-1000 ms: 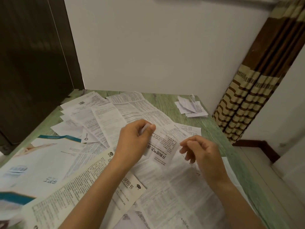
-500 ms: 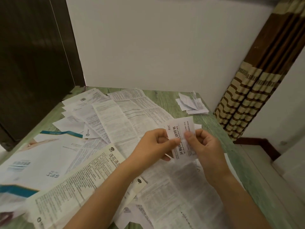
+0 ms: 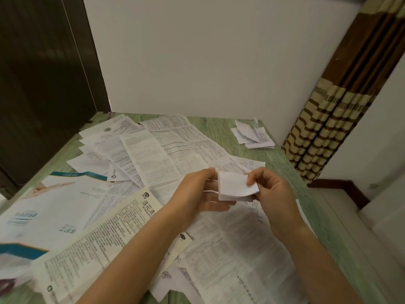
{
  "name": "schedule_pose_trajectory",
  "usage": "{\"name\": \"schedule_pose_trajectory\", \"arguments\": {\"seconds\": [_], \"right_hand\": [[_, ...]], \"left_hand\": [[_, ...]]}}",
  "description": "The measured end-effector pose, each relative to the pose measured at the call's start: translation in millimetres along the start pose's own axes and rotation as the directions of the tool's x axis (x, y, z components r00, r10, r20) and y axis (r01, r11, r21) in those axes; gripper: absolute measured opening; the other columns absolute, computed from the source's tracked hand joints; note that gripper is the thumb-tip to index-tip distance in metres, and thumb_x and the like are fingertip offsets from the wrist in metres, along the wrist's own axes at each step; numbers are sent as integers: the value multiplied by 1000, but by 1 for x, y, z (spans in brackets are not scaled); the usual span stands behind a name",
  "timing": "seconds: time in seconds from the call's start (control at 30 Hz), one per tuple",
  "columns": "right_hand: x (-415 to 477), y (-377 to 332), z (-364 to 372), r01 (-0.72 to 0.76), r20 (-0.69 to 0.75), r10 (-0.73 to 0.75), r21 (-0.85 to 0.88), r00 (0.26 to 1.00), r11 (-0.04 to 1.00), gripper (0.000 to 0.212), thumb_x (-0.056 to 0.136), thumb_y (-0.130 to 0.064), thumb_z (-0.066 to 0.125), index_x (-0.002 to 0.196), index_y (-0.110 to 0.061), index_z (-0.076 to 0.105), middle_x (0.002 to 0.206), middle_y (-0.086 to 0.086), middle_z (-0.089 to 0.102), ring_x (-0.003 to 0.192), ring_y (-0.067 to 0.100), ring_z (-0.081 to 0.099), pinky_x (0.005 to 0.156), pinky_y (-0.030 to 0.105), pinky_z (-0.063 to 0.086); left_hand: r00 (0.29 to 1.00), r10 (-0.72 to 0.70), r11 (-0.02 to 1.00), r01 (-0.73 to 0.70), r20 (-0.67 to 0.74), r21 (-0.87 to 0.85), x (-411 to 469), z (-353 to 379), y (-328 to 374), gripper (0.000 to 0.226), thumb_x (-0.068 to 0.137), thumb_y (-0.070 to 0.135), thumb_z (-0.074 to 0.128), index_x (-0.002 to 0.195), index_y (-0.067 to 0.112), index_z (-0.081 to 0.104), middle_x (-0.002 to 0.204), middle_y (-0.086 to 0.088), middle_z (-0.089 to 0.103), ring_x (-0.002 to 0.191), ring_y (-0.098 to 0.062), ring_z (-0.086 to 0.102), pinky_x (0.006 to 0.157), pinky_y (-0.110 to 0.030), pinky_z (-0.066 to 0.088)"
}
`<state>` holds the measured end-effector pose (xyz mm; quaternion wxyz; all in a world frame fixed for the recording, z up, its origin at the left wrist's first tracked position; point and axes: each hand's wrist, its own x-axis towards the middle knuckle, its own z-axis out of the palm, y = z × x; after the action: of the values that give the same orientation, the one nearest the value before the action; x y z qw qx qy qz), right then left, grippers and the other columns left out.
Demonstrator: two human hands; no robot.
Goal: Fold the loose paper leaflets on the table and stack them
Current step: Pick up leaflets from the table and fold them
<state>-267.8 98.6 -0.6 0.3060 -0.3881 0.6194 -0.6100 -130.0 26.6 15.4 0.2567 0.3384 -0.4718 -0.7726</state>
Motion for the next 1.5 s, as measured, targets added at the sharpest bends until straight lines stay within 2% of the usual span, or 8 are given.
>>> {"name": "schedule_pose_trajectory", "arguments": {"seconds": [0.17, 0.33, 0.47, 0.63, 0.87, 0.97, 1.3, 1.5], "right_hand": [[-2, 0, 2, 128, 59, -125, -46, 990, 991, 46, 83, 21, 43, 57, -13, 60, 81, 0, 70, 81, 12, 66, 61, 20, 52], [-2, -4, 3, -17, 34, 16, 23, 999, 1000, 26, 95, -2, 42, 88, -13, 64, 86, 4, 66, 69, 8, 63, 54, 20, 49], [-3, -4, 0, -74, 122, 81, -60, 989, 995, 21, 89, -22, 61, 106, -11, 60, 76, 2, 65, 58, 9, 60, 53, 21, 49], [-2, -3, -1, -39, 103, 52, -129, 993, 991, 16, 80, -9, 72, 93, -4, 64, 54, -6, 61, 49, 4, 54, 48, 17, 45], [-2, -1, 1, -27, 49, 30, -60, 998, 998, 12, 89, -21, 60, 92, -10, 65, 59, -6, 59, 46, 6, 48, 44, 19, 40], [-3, -1, 3, 5, 53, -2, -55, 999, 998, 11, 89, -15, 62, 84, -5, 64, 56, -4, 57, 46, 6, 46, 43, 18, 39], [-8, -3, 9, 11, 21, -11, 14, 1000, 1000, 26, 89, -9, 60, 73, 12, 57, 44, 0, 45, 32, 6, 38, 32, 14, 28], [-6, -8, 6, -73, -10, 74, 97, 997, 993, 21, 87, -15, 62, 68, -6, 61, 43, -1, 46, 31, 4, 37, 30, 14, 25]], "left_hand": [[995, -3, 997, -5, 99, 76, 0, 1, -6, 27, 96, 24, 51, 101, 1, 63, 87, -17, 70, 67, -28, 70, 52, -25, 55], [990, 137, 976, -138, 16, 167, 1, 1, -11, 18, 95, 16, 53, 97, 1, 63, 73, -10, 70, 57, -22, 68, 49, -22, 55], [977, 211, 959, -203, -17, 199, 2, 1, -11, 15, 93, 14, 56, 99, 3, 64, 73, -10, 71, 58, -21, 69, 50, -23, 55], [976, 213, 955, -217, 41, 205, 4, -4, -10, 14, 85, 3, 65, 99, 0, 64, 77, -8, 72, 61, -19, 70, 54, -20, 54], [978, 187, 961, -201, 89, 192, 4, -4, -12, 21, 82, -5, 66, 100, 5, 65, 74, -5, 72, 61, -14, 69, 57, -16, 53], [982, 171, 964, -183, 77, 193, 3, -1, -12, 11, 83, 9, 68, 94, 7, 65, 74, -6, 70, 61, -15, 68, 55, -20, 53], [909, 412, 764, -311, -56, 566, 7, 2, -16, 25, 87, 24, 64, 63, 25, 62, 56, 14, 56, 58, 0, 51, 57, -16, 38], [940, 342, 837, -308, 7, 453, 6, -1, -8, 20, 93, 18, 57, 74, 20, 66, 62, 1, 63, 58, -13, 60, 50, -21, 46]]}}
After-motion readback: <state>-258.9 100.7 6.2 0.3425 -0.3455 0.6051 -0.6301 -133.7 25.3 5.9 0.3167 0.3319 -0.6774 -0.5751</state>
